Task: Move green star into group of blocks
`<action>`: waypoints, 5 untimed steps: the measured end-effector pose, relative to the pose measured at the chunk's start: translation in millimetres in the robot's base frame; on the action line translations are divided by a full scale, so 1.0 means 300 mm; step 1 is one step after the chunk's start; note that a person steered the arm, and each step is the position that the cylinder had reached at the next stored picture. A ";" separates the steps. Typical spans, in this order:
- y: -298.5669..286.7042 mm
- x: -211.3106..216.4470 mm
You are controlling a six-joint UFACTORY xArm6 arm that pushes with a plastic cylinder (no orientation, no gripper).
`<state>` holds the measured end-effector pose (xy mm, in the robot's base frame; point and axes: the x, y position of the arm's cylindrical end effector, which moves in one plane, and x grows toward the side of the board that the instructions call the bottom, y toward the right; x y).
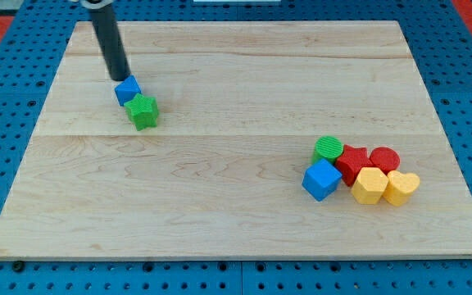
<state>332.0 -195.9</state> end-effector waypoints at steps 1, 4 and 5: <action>0.012 0.095; 0.220 0.271; 0.247 0.327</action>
<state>430.0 -121.7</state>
